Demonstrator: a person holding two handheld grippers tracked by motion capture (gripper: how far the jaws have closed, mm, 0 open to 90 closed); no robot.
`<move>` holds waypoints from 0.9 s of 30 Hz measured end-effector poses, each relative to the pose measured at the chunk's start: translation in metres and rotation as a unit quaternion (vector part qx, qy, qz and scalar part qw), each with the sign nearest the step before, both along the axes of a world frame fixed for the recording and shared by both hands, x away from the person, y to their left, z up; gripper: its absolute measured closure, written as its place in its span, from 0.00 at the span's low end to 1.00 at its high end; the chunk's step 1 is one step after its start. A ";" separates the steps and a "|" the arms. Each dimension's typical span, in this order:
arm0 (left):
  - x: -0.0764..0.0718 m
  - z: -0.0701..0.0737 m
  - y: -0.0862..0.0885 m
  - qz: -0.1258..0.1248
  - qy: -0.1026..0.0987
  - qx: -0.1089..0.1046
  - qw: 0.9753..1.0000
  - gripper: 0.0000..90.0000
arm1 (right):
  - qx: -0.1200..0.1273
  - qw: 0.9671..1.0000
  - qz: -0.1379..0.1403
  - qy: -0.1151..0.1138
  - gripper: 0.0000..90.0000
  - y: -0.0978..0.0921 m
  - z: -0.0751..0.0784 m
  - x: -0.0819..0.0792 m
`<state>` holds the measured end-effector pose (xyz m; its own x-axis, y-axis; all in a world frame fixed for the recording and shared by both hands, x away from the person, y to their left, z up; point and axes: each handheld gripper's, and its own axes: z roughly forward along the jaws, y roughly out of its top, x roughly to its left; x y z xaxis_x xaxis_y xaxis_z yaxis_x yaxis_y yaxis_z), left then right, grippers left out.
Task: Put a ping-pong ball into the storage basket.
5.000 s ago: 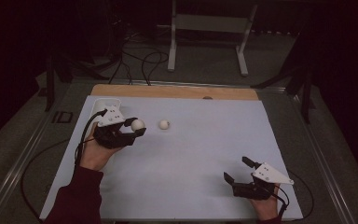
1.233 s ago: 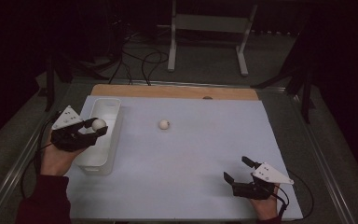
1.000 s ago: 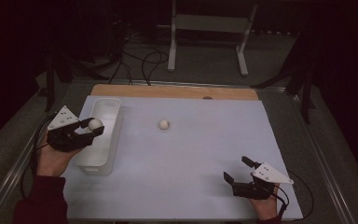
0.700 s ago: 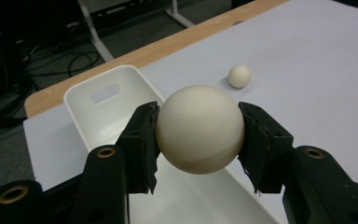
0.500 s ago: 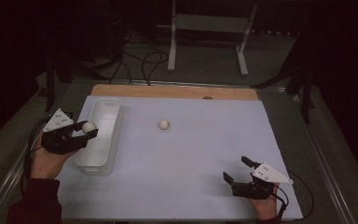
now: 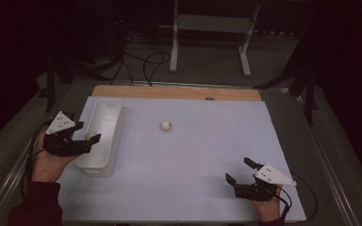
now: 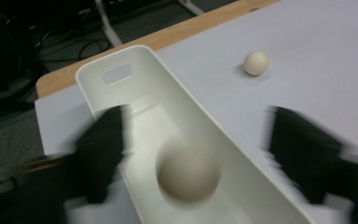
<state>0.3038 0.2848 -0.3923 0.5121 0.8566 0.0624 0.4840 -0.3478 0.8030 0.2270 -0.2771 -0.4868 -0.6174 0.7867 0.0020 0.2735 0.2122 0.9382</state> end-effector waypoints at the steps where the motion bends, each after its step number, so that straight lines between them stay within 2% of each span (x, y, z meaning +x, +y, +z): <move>1: 0.000 0.000 -0.001 -0.002 0.002 -0.001 1.000 0.07 | 0.000 1.000 0.000 0.000 0.10 0.000 0.000 0.000; 6: 0.001 0.000 -0.004 -0.001 -0.003 0.001 1.000 0.03 | 0.000 1.000 0.000 -0.001 0.10 0.000 0.000 0.000; 9: 0.002 0.002 -0.005 -0.001 -0.010 -0.006 1.000 0.01 | 0.000 1.000 -0.001 -0.001 0.10 0.000 0.000 0.000; 27: 0.008 0.005 -0.027 -0.032 -0.018 -0.017 0.999 0.00 | 0.002 1.000 -0.001 -0.001 0.10 0.000 0.000 0.001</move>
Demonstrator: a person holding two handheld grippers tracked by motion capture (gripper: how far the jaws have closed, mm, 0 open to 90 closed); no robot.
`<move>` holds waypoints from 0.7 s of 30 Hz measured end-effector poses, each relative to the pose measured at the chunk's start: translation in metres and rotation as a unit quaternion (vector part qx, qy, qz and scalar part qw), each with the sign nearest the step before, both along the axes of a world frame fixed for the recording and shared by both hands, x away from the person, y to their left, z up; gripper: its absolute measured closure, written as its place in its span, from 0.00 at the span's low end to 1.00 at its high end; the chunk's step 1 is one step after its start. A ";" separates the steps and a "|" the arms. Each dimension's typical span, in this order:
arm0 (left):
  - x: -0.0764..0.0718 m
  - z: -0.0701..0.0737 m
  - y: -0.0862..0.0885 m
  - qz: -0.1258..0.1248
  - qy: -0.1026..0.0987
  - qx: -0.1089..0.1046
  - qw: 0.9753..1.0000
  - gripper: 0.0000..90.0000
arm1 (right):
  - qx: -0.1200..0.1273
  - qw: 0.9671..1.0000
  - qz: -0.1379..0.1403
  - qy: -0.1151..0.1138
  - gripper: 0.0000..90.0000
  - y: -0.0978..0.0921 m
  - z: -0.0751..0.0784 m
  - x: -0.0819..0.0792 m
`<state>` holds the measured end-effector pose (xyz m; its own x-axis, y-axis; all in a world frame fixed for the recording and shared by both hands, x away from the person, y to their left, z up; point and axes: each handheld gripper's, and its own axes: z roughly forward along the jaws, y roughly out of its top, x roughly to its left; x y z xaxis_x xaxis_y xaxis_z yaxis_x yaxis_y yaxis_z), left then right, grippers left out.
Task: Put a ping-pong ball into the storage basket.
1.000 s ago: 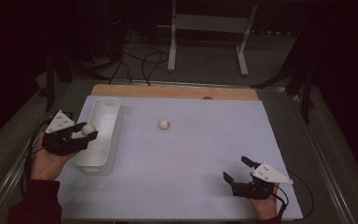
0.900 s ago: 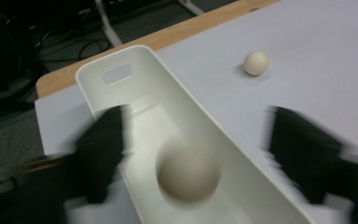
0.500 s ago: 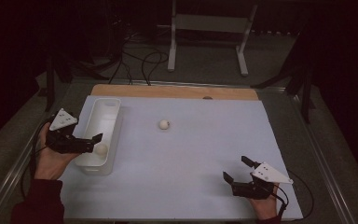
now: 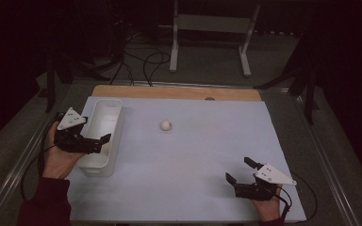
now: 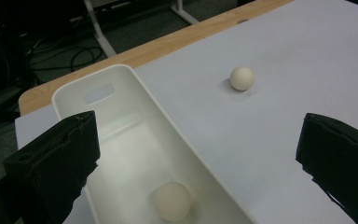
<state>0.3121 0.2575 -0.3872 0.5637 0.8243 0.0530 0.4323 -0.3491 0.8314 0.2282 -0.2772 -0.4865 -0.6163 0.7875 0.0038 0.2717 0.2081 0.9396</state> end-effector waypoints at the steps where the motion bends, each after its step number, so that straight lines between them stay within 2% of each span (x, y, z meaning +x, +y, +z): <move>1: 0.000 0.000 -0.001 -0.001 0.000 0.000 1.000 0.00 | -0.001 1.000 0.000 0.000 0.10 0.000 0.000 0.000; 10: 0.003 0.002 -0.017 -0.016 -0.007 -0.001 1.000 0.00 | -0.003 1.000 -0.001 -0.001 0.10 0.000 0.000 0.000; 21: 0.011 0.004 -0.045 -0.038 -0.009 -0.002 0.999 0.00 | 0.000 1.000 -0.003 0.000 0.10 -0.001 0.000 0.000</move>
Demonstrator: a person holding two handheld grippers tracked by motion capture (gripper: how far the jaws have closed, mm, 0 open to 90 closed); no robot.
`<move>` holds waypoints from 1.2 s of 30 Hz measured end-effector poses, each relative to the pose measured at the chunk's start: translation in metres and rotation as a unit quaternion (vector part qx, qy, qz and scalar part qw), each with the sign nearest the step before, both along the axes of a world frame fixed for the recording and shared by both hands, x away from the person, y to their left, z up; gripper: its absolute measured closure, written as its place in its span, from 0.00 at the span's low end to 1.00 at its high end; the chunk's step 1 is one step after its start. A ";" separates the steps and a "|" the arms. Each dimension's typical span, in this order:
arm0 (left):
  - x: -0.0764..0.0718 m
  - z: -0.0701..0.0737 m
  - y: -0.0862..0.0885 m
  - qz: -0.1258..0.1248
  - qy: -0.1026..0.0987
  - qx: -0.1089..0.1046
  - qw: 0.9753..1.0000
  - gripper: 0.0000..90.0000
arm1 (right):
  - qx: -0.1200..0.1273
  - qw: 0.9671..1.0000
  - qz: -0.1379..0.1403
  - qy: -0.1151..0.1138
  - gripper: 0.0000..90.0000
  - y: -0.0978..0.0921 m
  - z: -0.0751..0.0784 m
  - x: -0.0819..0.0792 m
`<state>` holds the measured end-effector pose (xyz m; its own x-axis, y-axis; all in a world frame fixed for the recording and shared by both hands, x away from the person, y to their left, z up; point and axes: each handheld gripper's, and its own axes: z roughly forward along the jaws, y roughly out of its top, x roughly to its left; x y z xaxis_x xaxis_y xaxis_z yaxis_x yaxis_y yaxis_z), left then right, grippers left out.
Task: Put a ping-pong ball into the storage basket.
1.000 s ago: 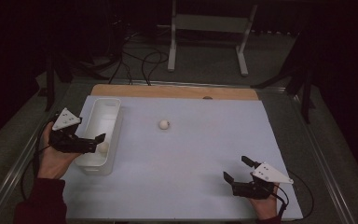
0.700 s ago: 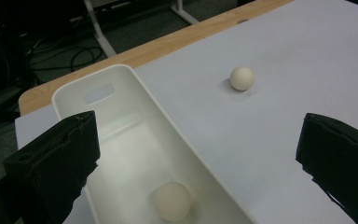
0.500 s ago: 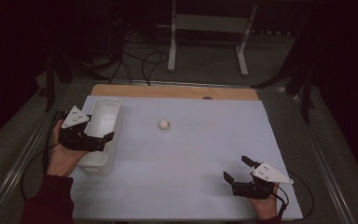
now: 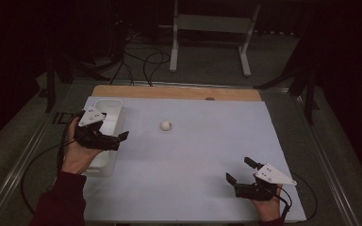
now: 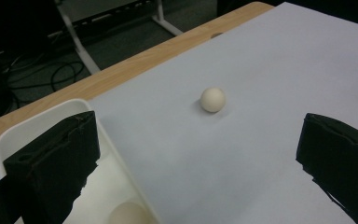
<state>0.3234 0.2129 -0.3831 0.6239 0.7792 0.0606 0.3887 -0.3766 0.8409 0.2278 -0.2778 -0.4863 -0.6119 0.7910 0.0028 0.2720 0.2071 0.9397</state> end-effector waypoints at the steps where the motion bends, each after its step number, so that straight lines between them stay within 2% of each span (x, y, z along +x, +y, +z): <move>1: 0.001 0.000 -0.002 -0.002 0.000 0.000 1.000 0.00 | 0.000 1.000 0.001 0.000 0.10 0.000 0.000 0.000; 20: 0.012 -0.002 -0.034 -0.024 0.003 -0.001 1.000 0.00 | 0.001 1.000 0.002 -0.002 0.10 0.000 0.000 0.000; 36: 0.021 -0.006 -0.054 -0.038 -0.006 -0.003 0.999 0.00 | 0.002 1.000 0.001 -0.002 0.10 0.000 0.001 0.000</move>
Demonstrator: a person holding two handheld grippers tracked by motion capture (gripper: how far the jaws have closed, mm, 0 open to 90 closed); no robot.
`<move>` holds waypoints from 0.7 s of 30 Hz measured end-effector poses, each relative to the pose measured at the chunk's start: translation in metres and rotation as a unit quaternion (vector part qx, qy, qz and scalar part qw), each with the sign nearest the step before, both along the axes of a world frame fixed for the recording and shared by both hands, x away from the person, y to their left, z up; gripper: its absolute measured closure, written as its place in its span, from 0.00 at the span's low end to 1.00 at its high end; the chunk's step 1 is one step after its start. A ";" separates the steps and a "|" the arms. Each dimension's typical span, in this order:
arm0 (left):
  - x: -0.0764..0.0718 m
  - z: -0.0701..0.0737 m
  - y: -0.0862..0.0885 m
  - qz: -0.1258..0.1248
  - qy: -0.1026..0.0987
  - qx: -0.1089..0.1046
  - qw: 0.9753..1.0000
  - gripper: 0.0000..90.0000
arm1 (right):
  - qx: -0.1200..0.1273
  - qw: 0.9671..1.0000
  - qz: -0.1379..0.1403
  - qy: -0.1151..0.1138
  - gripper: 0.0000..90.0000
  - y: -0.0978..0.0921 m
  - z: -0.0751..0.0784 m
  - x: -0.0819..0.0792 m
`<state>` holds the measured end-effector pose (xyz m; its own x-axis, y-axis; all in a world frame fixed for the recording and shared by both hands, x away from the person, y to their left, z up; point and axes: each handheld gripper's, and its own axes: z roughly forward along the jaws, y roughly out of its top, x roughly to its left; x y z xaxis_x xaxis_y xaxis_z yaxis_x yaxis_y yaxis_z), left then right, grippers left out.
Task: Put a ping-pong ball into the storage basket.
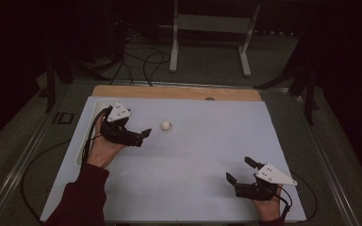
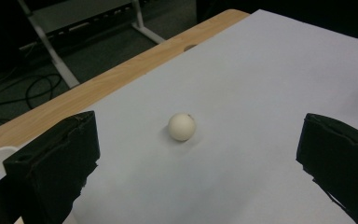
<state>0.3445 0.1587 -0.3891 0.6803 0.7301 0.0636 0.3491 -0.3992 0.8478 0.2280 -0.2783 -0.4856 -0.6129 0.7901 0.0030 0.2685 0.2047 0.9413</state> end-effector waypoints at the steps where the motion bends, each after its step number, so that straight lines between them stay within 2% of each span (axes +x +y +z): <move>1: 0.000 0.000 -0.001 -0.001 0.000 0.001 1.000 0.00 | 0.000 1.000 0.000 0.000 0.10 0.000 0.000 0.000; 11: 0.006 -0.001 -0.010 -0.007 0.000 -0.008 1.000 0.00 | 0.002 1.000 0.000 0.000 0.10 0.000 0.000 0.000; 21: 0.012 -0.001 -0.019 -0.010 -0.002 -0.005 1.000 0.00 | 0.002 1.000 0.000 -0.001 0.10 -0.001 0.000 0.000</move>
